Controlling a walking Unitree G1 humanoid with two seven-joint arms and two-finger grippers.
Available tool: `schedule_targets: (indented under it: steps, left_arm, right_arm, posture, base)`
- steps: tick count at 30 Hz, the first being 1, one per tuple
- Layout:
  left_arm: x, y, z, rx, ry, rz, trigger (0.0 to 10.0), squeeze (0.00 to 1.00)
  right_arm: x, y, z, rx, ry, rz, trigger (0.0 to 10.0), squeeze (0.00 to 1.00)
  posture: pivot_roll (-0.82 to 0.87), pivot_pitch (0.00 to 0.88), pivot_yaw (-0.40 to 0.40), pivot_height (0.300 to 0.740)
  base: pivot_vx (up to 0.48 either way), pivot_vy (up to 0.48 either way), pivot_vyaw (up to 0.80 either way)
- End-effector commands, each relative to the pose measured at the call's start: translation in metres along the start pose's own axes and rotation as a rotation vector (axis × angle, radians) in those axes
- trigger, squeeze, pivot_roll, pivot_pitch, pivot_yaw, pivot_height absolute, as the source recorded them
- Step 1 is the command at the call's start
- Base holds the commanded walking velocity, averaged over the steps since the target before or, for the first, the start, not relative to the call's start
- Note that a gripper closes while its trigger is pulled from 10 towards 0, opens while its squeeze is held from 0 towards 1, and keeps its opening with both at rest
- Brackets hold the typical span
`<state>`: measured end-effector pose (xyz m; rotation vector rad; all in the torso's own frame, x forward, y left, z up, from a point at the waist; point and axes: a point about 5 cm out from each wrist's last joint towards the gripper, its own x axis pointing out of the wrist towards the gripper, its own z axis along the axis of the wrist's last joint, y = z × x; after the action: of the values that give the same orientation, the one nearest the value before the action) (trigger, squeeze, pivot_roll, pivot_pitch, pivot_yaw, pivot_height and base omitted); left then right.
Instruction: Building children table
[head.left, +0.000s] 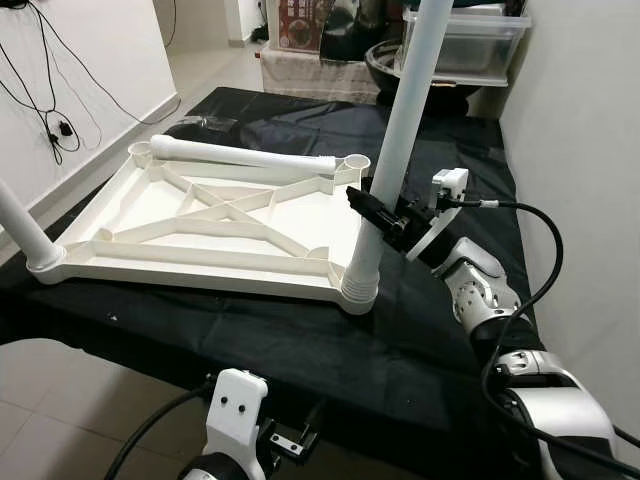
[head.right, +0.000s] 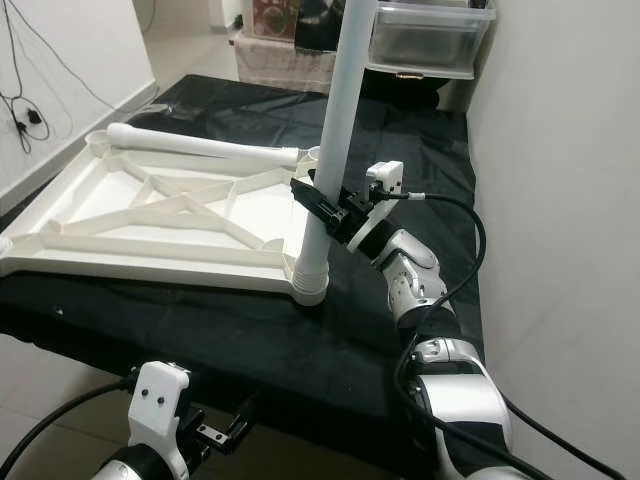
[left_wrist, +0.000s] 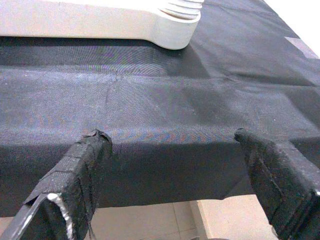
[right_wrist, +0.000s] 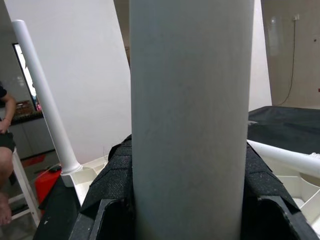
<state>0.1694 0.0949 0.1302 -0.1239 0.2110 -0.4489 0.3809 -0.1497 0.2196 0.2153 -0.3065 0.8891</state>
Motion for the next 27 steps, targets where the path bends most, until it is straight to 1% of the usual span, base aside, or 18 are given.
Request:
schedule_targets:
  steps: [1, 4, 5, 6, 7, 8, 10, 13, 14, 15, 18, 19, 21, 23, 24, 25, 26, 27]
  left_arm:
    - [-0.001, 0.001, -0.003, 0.004, 0.014, 0.002, 10.0, 0.00]
    - [0.000, 0.001, -0.003, 0.006, 0.013, 0.003, 10.0, 0.00]
    - [0.000, 0.001, -0.003, 0.006, 0.013, 0.003, 10.0, 0.00]
    - [0.000, 0.002, -0.003, 0.008, 0.011, 0.003, 10.0, 0.00]
    - [0.001, 0.003, -0.002, 0.015, 0.007, -0.001, 10.0, 0.00]
    - [0.001, 0.003, -0.002, 0.015, 0.007, -0.001, 10.0, 0.00]
    - [0.004, 0.004, -0.001, 0.015, 0.000, -0.004, 10.0, 0.00]
    - [0.005, 0.005, -0.001, 0.013, -0.001, -0.004, 10.0, 0.00]
    - [0.006, 0.005, -0.002, 0.013, 0.001, 0.000, 10.0, 0.83]
    - [0.007, 0.007, -0.002, 0.004, -0.005, 0.007, 10.0, 1.00]
    - [0.009, 0.008, -0.002, -0.003, -0.009, 0.012, 10.0, 1.00]
    - [0.012, 0.013, 0.004, 0.034, -0.038, 0.051, 10.0, 1.00]
    - [0.021, 0.026, 0.020, 0.161, -0.090, 0.134, 10.0, 1.00]
    - [0.021, 0.026, 0.020, 0.161, -0.090, 0.134, 10.0, 1.00]
    - [0.029, 0.035, 0.036, 0.254, -0.127, 0.167, 10.0, 1.00]
    - [0.033, 0.038, 0.042, 0.286, -0.140, 0.167, 10.0, 0.90]
    - [0.035, 0.039, 0.046, 0.304, -0.148, 0.163, 10.0, 0.90]
    - [0.040, 0.039, 0.052, 0.316, -0.163, 0.143, 10.0, 0.00]
  right_arm:
    - [-0.009, 0.005, -0.026, 0.030, 0.101, -0.005, 10.0, 0.00]
    - [-0.008, 0.002, -0.024, -0.022, 0.113, -0.065, 10.0, 0.00]
    - [-0.008, 0.002, -0.024, -0.022, 0.113, -0.065, 10.0, 0.00]
    - [-0.004, 0.000, -0.020, -0.022, 0.095, -0.108, 10.0, 0.00]
    - [0.005, 0.001, -0.005, -0.034, 0.030, -0.121, 10.0, 0.00]
    - [0.005, 0.001, -0.005, -0.034, 0.030, -0.121, 10.0, 0.00]
    - [0.019, 0.007, 0.022, -0.034, -0.090, -0.106, 10.0, 0.00]
    - [0.021, 0.010, 0.029, -0.033, -0.120, -0.094, 10.0, 0.00]
    - [0.025, 0.015, 0.041, -0.031, -0.154, -0.048, 10.0, 0.00]
    - [0.029, 0.020, 0.052, -0.045, -0.184, -0.013, 10.0, 0.00]
    - [0.031, 0.024, 0.060, -0.055, -0.204, 0.011, 10.0, 0.00]
    - [0.034, 0.027, 0.066, -0.089, -0.221, 0.008, 10.0, 0.00]
    - [0.035, 0.030, 0.067, -0.148, -0.206, -0.053, 10.0, 0.00]
    - [0.035, 0.030, 0.067, -0.148, -0.206, -0.053, 10.0, 0.00]
    - [0.034, 0.035, 0.063, -0.162, -0.191, -0.101, 10.0, 0.00]
    - [0.033, 0.038, 0.060, -0.152, -0.187, -0.105, 10.0, 0.00]
    - [0.033, 0.041, 0.059, -0.142, -0.185, -0.103, 10.0, 0.00]
    - [0.032, 0.046, 0.054, -0.131, -0.175, -0.091, 10.0, 0.00]
  posture:
    - [0.11, 0.115, -0.042, 0.740]
    - [0.10, 0.114, -0.043, 0.740]
    - [0.10, 0.114, -0.043, 0.740]
    - [0.10, 0.111, -0.042, 0.740]
    - [0.10, 0.104, -0.040, 0.740]
    - [0.10, 0.104, -0.040, 0.740]
    - [0.10, 0.097, -0.041, 0.740]
    - [0.10, 0.097, -0.041, 0.740]
    - [0.09, 0.081, -0.040, 0.740]
    - [0.09, 0.075, -0.042, 0.740]
    - [0.09, 0.073, -0.041, 0.740]
    - [0.08, 0.064, -0.043, 0.740]
    - [0.08, 0.056, -0.042, 0.740]
    - [0.08, 0.056, -0.042, 0.740]
    - [0.08, 0.049, -0.042, 0.740]
    - [0.08, 0.046, -0.041, 0.740]
    - [0.08, 0.046, -0.041, 0.740]
    - [0.08, 0.044, -0.037, 0.740]
  base:
    - [0.000, 0.000, 0.00]
    - [0.000, 0.000, 0.00]
    - [0.000, 0.000, 0.00]
    - [0.000, 0.000, 0.00]
    - [0.000, 0.000, 0.00]
    - [0.000, 0.000, 0.00]
    - [0.000, 0.000, 0.00]
    - [0.000, 0.000, 0.00]
    - [0.000, 0.000, 0.00]
    - [0.000, 0.000, 0.00]
    - [0.000, 0.000, 0.00]
    - [0.000, 0.000, 0.00]
    - [0.000, 0.000, 0.00]
    - [0.000, 0.000, 0.00]
    - [0.000, 0.000, 0.00]
    - [0.000, 0.000, 0.00]
    - [0.000, 0.000, 0.00]
    - [0.000, 0.000, 0.00]
